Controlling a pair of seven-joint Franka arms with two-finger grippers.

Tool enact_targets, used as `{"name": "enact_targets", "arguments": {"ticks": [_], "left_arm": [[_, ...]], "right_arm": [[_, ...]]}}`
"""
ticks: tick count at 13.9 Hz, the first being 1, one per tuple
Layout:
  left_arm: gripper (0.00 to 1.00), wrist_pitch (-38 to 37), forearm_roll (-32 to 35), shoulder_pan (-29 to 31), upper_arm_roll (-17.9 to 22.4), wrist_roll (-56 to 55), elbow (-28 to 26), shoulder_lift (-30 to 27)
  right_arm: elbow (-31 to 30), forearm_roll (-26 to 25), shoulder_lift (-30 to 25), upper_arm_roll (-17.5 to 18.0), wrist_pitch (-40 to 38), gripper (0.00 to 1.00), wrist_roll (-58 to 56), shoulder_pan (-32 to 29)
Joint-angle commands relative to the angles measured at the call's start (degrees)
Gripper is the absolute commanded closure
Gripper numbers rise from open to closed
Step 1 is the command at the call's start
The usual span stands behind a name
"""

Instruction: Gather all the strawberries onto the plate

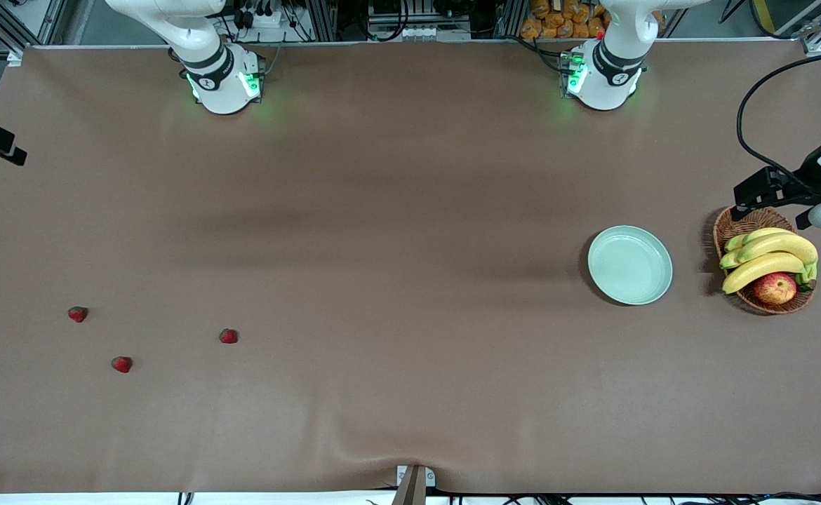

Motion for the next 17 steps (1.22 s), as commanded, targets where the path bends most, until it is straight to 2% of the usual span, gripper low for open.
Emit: {"name": "enact_targets", "arguments": {"ticks": [1,12,17], "left_arm": [[0.00,-0.90,-0.62,0.96,-0.78,-0.37,1.08,0.13],[0.00,-0.90,-1.15,0.96,-1.04,-0.46,1.08,1.45],[0.00,-0.90,-1.15,1.57,-0.95,0.33,1.08,1.97]], "right_arm": [[0.22,-0.48,-0.61,0.22,-0.59,0.00,-0.13,0.02],[0.13,-0.66,1.23,0.22,0.98,0.00,-0.56,-0.24],[0.22,-1.36,10.28,0.13,9.66,0.00,-0.57,-0.33]]}}
